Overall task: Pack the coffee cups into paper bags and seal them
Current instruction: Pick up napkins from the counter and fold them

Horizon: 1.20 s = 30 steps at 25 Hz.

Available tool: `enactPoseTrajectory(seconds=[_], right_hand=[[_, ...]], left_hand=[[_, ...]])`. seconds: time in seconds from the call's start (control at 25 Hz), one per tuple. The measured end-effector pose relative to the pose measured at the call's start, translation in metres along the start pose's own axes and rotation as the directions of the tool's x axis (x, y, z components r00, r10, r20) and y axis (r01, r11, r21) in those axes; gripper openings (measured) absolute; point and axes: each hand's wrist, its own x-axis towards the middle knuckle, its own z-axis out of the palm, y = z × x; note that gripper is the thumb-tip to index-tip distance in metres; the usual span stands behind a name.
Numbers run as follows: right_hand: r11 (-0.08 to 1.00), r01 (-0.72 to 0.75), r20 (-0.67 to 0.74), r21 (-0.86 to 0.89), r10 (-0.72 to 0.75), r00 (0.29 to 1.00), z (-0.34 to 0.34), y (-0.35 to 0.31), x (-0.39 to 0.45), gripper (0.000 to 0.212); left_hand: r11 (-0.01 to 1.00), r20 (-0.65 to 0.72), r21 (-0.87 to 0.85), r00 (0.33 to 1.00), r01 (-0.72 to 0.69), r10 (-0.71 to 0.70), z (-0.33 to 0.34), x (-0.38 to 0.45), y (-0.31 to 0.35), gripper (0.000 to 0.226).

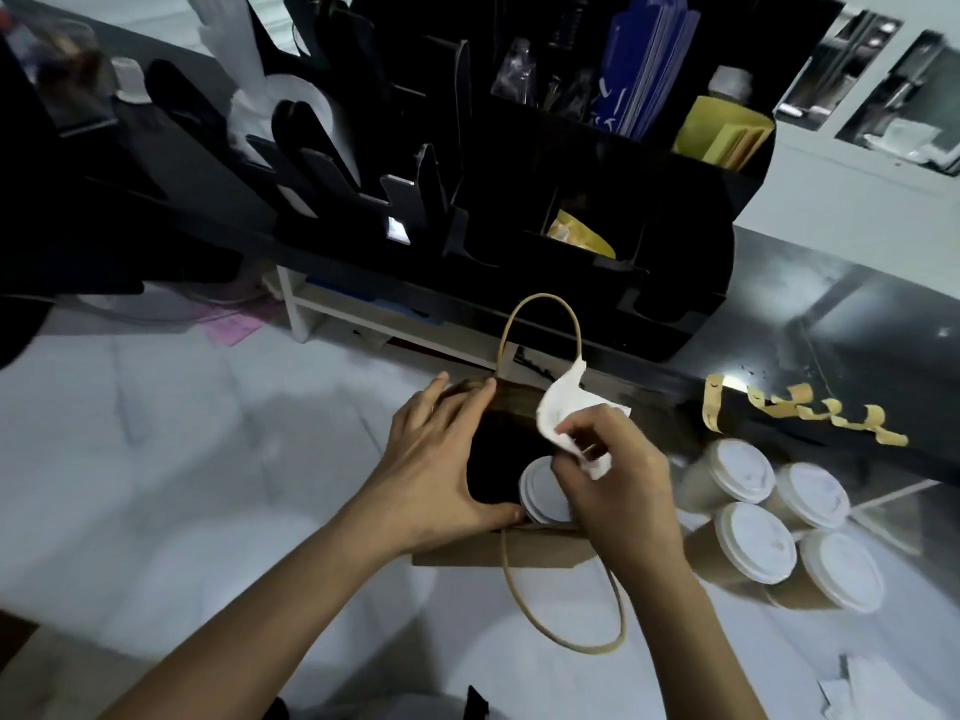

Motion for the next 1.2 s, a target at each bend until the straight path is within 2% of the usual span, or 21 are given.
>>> enactPoseTrajectory(seconds=[0.08, 0.2, 0.28, 0.36, 0.6, 0.72, 0.88, 1.08, 1.2], right_hand=[[0.985, 0.110, 0.214, -0.129, -0.081, 0.973, 0.002, 0.005, 0.010, 0.028], [0.903, 0.296, 0.483, -0.312, -0.118, 0.868, 0.014, 0.007, 0.027, 0.022], [0.867, 0.339, 0.595, -0.366, -0.062, 0.801, 0.023, 0.009, 0.037, 0.019], [0.861, 0.336, 0.651, -0.383, -0.007, 0.759, 0.029, 0.012, 0.040, 0.015], [0.909, 0.272, 0.700, -0.317, 0.031, 0.714, 0.028, 0.021, 0.036, 0.013], [0.942, 0.187, 0.731, -0.280, 0.084, 0.677, 0.022, 0.020, 0.036, 0.024], [0.962, 0.015, 0.693, -0.271, 0.185, 0.697, 0.014, 0.013, 0.038, 0.054], [0.961, -0.023, 0.671, -0.276, 0.210, 0.711, 0.019, 0.006, 0.036, 0.041], [0.968, -0.036, 0.616, -0.249, 0.187, 0.765, 0.012, 0.004, 0.034, 0.040]], left_hand=[[1.000, 0.003, -0.005, 1.000, 0.006, -0.006, 0.001, 0.001, 0.001, 0.122], [1.000, 0.017, -0.025, 1.000, 0.018, -0.018, 0.000, 0.002, 0.002, 0.124], [0.999, 0.030, -0.028, 0.999, 0.029, -0.028, -0.001, 0.001, 0.002, 0.124], [0.999, 0.035, -0.015, 0.999, 0.030, -0.029, -0.002, -0.001, 0.002, 0.123], [0.999, 0.049, 0.000, 0.998, 0.032, -0.032, -0.004, -0.003, 0.004, 0.120], [0.999, 0.054, -0.002, 0.998, 0.035, -0.034, -0.005, -0.001, 0.005, 0.119], [0.998, 0.046, -0.044, 0.998, 0.054, -0.052, -0.006, -0.001, 0.005, 0.116], [0.997, 0.066, -0.042, 0.996, 0.062, -0.059, -0.007, -0.002, 0.008, 0.111], [0.995, 0.037, -0.067, 0.997, 0.072, -0.069, -0.009, -0.003, 0.008, 0.094]])
